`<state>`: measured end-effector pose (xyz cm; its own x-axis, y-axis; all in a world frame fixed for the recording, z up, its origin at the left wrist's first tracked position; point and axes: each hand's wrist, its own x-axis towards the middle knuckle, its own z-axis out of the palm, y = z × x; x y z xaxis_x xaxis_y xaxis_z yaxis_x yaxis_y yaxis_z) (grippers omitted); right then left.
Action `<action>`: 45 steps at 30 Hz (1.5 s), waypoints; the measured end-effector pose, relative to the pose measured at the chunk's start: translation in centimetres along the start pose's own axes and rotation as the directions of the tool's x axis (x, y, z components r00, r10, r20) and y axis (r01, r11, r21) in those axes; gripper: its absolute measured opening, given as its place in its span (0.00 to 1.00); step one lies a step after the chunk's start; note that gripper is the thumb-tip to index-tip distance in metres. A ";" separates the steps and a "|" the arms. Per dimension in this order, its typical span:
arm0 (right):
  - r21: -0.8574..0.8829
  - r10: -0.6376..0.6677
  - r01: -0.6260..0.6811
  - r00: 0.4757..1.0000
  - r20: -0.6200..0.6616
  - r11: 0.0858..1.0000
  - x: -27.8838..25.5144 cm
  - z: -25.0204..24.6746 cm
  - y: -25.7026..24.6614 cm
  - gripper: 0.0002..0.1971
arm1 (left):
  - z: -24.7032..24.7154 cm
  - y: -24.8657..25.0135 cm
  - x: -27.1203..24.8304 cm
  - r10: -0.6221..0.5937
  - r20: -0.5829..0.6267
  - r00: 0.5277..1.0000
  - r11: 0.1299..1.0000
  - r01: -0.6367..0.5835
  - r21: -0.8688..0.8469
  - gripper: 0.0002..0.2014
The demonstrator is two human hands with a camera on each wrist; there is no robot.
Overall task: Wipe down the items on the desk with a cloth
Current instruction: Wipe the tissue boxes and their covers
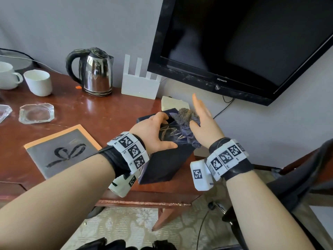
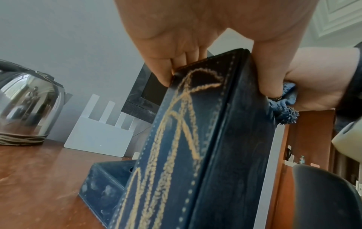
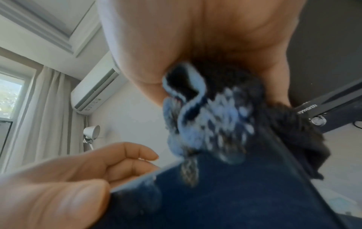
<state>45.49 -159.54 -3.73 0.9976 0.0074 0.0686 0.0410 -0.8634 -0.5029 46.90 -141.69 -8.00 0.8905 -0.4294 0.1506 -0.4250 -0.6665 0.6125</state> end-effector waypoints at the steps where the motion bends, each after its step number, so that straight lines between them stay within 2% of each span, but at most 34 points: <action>1: -0.027 -0.027 0.028 0.998 0.048 0.999 -0.1 -0.2 0.0 0.30 | 0.0 0.0 0.0 -0.001 0.000 1.000 1.000 0.001 0.002 0.42; 4: -0.104 -0.055 0.067 0.991 0.118 0.992 -0.3 -0.9 0.7 0.25 | 0.0 0.0 -0.1 -0.001 0.000 1.000 1.000 0.001 0.007 0.42; 9: -0.200 -0.081 0.104 0.990 0.116 0.974 -1.1 -0.8 1.0 0.27 | 0.0 -0.1 -0.3 0.017 0.006 1.000 0.999 -0.018 0.042 0.38; 11: -0.206 -0.056 0.064 0.997 0.043 0.976 -0.4 -0.8 0.9 0.26 | 0.0 -0.2 -0.3 0.030 0.017 0.999 0.998 -0.031 0.063 0.35; 14: -0.127 0.020 -0.036 0.992 -0.125 0.991 0.8 -0.8 1.5 0.24 | -0.1 -0.5 -0.3 0.019 0.013 1.000 0.997 -0.020 0.071 0.33; 15: -0.112 0.044 -0.059 0.990 -0.136 0.992 1.1 -0.6 1.8 0.23 | -0.1 -0.5 -0.3 0.017 0.011 1.000 0.997 -0.017 0.073 0.33; 19: -0.139 0.062 -0.071 0.996 -0.068 0.988 0.9 0.2 2.7 0.22 | -0.1 -0.5 -0.2 0.023 0.020 1.000 0.996 -0.024 0.088 0.33; 21: -0.160 0.025 -0.027 1.000 -0.017 0.987 0.1 -0.3 2.9 0.22 | 0.0 -0.5 -0.1 0.023 0.023 0.999 0.995 -0.026 0.099 0.33; 25: -0.312 -0.060 0.110 0.984 0.167 0.944 -0.8 -2.1 2.9 0.23 | 0.1 -0.5 0.1 0.023 0.027 0.999 0.993 -0.026 0.117 0.33; 26: -0.323 -0.067 0.121 0.983 0.174 0.939 -0.7 -2.6 2.8 0.23 | 0.1 -0.6 0.1 0.024 0.024 0.999 0.993 -0.027 0.118 0.33; 28: -0.266 -0.059 0.071 0.997 0.053 0.961 0.0 -3.1 2.3 0.23 | 0.2 -0.6 0.1 0.029 0.016 0.999 0.993 -0.031 0.113 0.32; 30: -0.108 -0.037 0.026 0.995 -0.097 0.994 0.9 -2.5 1.4 0.19 | 0.2 -0.7 0.1 0.030 0.014 0.999 0.994 -0.031 0.105 0.32; 31: -0.079 -0.024 0.016 0.995 -0.099 0.997 1.2 -1.8 0.9 0.17 | 0.2 -0.7 0.1 0.030 0.013 0.999 0.994 -0.031 0.104 0.32; 33: -0.226 -0.029 0.022 0.999 -0.028 0.974 1.6 -0.1 0.6 0.20 | 0.2 -0.7 0.1 0.029 0.014 0.999 0.994 -0.030 0.106 0.32; 35: -0.376 -0.079 0.083 0.997 0.026 0.923 0.8 0.4 0.4 0.22 | 0.1 -0.7 0.2 0.023 0.022 0.999 0.993 -0.025 0.118 0.32; 37: -0.410 -0.156 0.187 0.982 0.108 0.893 -0.4 -0.1 0.4 0.23 | 0.1 -0.7 0.3 0.024 0.026 0.999 0.991 -0.027 0.130 0.32; 39: -0.323 -0.185 0.249 0.959 0.216 0.913 -1.3 -1.1 0.5 0.23 | 0.2 -0.7 0.3 0.030 0.022 0.999 0.990 -0.033 0.135 0.32; 41: -0.255 -0.159 0.226 0.953 0.259 0.940 -0.9 -2.0 0.5 0.21 | 0.3 -0.7 0.2 0.037 0.016 0.999 0.990 -0.039 0.137 0.32; 42: -0.232 -0.130 0.186 0.963 0.236 0.955 -0.4 -2.2 0.4 0.21 | 0.3 -0.7 0.2 0.037 0.012 0.999 0.990 -0.039 0.132 0.32; 45: -0.152 -0.019 0.026 0.999 0.049 0.988 1.6 -1.4 0.2 0.19 | 0.3 -0.7 0.1 0.042 0.004 0.999 0.992 -0.042 0.122 0.31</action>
<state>47.01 -160.36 -2.52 0.9982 0.0481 0.0358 0.0579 -0.9296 -0.3641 47.28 -141.46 -8.61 0.8713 -0.4593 0.1727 -0.4785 -0.7173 0.5065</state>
